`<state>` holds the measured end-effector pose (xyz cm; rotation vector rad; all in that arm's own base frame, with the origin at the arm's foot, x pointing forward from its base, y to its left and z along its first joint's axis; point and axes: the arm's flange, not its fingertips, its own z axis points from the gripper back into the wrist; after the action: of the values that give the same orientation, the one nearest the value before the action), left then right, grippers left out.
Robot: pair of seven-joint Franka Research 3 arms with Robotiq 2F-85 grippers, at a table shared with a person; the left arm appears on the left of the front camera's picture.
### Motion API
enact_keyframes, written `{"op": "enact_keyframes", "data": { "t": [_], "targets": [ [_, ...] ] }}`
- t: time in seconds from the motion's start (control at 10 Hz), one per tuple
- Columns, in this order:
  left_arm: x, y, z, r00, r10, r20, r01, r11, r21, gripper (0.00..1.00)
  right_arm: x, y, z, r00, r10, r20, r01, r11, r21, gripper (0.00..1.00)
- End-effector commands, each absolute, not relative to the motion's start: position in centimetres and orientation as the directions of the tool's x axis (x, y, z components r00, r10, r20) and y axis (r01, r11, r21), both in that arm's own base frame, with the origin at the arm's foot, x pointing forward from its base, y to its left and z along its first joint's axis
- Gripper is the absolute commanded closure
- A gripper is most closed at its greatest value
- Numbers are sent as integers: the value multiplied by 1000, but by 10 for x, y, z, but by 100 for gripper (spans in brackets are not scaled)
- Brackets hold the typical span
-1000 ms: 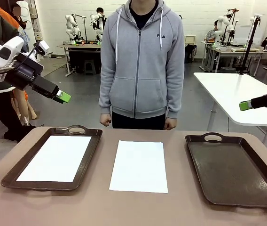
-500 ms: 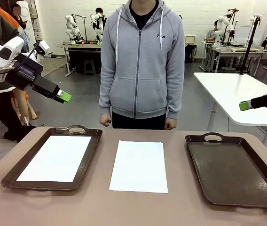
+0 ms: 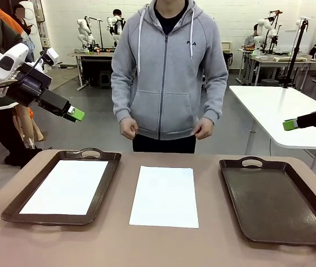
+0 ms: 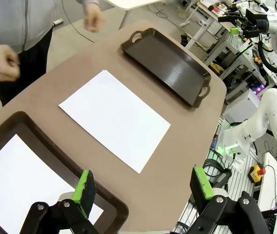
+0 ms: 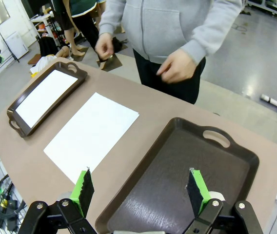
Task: Sort the A4 documents.
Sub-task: Receive the A4 Paper.
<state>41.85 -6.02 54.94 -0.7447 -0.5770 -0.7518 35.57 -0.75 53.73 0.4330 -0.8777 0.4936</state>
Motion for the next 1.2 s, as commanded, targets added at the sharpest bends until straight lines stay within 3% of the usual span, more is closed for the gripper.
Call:
{"op": "enact_keyframes", "data": {
  "t": [0.0, 1.1],
  "targets": [
    [418, -59, 550, 600, -402, 691, 776, 503, -381, 0, 356, -8, 536, 537, 233, 811, -583, 798, 157, 0],
    [418, -59, 550, 600, -402, 691, 776, 503, -381, 0, 356, -8, 536, 537, 233, 811, -583, 798, 157, 0]
  ]
}}
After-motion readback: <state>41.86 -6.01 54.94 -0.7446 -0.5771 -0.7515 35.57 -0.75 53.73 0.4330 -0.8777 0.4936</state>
